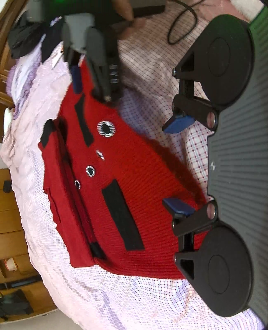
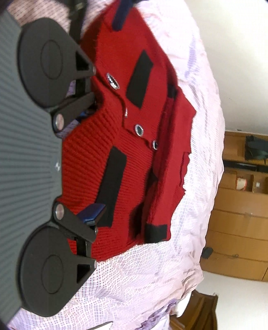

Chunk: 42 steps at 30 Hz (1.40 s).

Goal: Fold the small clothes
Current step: 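Withdraw both open tools and move them to the cardigan hem, then grasp the red hem with the left tool while the right tool grasps it too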

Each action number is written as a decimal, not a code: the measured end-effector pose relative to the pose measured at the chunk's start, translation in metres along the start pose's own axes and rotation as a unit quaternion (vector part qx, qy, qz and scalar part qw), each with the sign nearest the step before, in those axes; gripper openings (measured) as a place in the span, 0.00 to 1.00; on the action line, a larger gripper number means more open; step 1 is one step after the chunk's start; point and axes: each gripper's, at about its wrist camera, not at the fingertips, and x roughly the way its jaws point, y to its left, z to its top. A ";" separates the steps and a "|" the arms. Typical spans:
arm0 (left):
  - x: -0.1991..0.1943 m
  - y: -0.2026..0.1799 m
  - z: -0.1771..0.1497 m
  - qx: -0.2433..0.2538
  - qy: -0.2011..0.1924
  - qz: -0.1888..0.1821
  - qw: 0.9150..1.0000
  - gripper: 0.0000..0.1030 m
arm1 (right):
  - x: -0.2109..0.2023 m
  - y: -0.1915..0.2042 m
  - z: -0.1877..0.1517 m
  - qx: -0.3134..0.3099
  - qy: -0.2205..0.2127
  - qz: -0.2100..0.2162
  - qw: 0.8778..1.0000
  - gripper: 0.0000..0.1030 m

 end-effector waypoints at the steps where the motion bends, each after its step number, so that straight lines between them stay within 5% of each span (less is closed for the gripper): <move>1: 0.003 -0.001 -0.001 0.005 0.002 0.008 1.000 0.71 | 0.000 -0.002 0.001 0.006 -0.001 0.001 1.000 0.76; 8: 0.019 0.012 0.002 0.000 -0.001 0.100 0.995 0.71 | -0.002 -0.009 0.001 0.020 0.001 -0.001 1.000 0.76; 18: 0.035 0.052 0.021 -0.077 -0.026 0.092 0.992 0.70 | -0.008 -0.028 -0.011 0.013 0.030 -0.010 0.999 0.77; 34: 0.040 0.061 0.019 -0.100 -0.034 0.063 0.992 0.57 | -0.010 -0.050 -0.025 0.044 0.033 -0.023 0.998 0.76; 42: 0.039 0.063 0.020 -0.101 -0.032 0.061 0.993 0.57 | -0.015 -0.054 -0.022 0.049 0.016 -0.020 0.998 0.60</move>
